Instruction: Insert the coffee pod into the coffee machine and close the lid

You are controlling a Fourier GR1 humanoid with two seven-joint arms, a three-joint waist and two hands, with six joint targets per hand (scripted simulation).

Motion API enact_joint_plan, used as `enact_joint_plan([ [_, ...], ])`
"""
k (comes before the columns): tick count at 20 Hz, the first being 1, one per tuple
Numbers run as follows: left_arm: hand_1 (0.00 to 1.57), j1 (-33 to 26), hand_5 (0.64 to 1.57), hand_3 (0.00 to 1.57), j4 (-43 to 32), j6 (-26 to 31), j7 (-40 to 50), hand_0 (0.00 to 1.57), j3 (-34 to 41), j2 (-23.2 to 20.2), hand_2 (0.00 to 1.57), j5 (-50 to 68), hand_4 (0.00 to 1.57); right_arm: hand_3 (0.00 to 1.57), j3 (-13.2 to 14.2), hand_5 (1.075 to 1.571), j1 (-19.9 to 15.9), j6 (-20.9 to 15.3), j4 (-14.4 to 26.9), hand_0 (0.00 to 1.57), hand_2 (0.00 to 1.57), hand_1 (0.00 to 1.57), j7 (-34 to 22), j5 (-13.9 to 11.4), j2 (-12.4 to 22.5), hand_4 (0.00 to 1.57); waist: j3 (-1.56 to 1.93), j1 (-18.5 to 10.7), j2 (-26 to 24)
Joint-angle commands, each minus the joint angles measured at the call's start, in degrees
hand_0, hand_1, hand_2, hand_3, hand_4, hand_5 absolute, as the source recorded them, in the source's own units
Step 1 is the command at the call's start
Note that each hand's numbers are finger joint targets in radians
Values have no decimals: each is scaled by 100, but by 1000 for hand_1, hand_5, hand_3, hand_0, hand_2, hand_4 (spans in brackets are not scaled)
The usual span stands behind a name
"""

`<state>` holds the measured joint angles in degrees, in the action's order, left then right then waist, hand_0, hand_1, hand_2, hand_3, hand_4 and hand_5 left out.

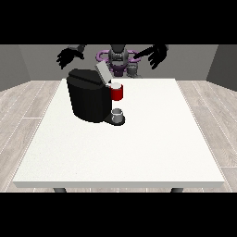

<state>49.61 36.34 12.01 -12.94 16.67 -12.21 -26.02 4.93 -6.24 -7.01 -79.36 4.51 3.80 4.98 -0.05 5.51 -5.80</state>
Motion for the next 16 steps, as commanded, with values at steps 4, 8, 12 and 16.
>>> enact_joint_plan([
  [4, 0, -920, 1571, 0, 23, 212, -35, 0, 476, 220, 0, 689, 191, 0, -406, 1571, 259, 401, -604, 0, 0, 0, -483, -36, 142, 257, -1, -293, -941],
  [8, 0, -1248, 1571, 0, 190, 72, -299, 0, 540, 525, 0, 910, 90, 0, -284, 1571, -448, 414, -775, 0, 0, 0, -739, 11, 346, 43, 0, -604, -636],
  [12, 0, -1458, 1571, 0, 542, 600, -90, 0, 375, 786, 0, 1185, 0, 0, -34, 1571, -378, 961, -504, 0, 0, 0, -587, 336, 660, 0, 6, -1093, -783],
  [16, 0, -1755, 1571, 0, 900, 605, -14, 0, 303, 1051, 0, 1402, 57, 0, -325, 1571, -696, 593, -444, 0, 0, 0, -799, -132, 483, 0, 5, -1360, -711],
])
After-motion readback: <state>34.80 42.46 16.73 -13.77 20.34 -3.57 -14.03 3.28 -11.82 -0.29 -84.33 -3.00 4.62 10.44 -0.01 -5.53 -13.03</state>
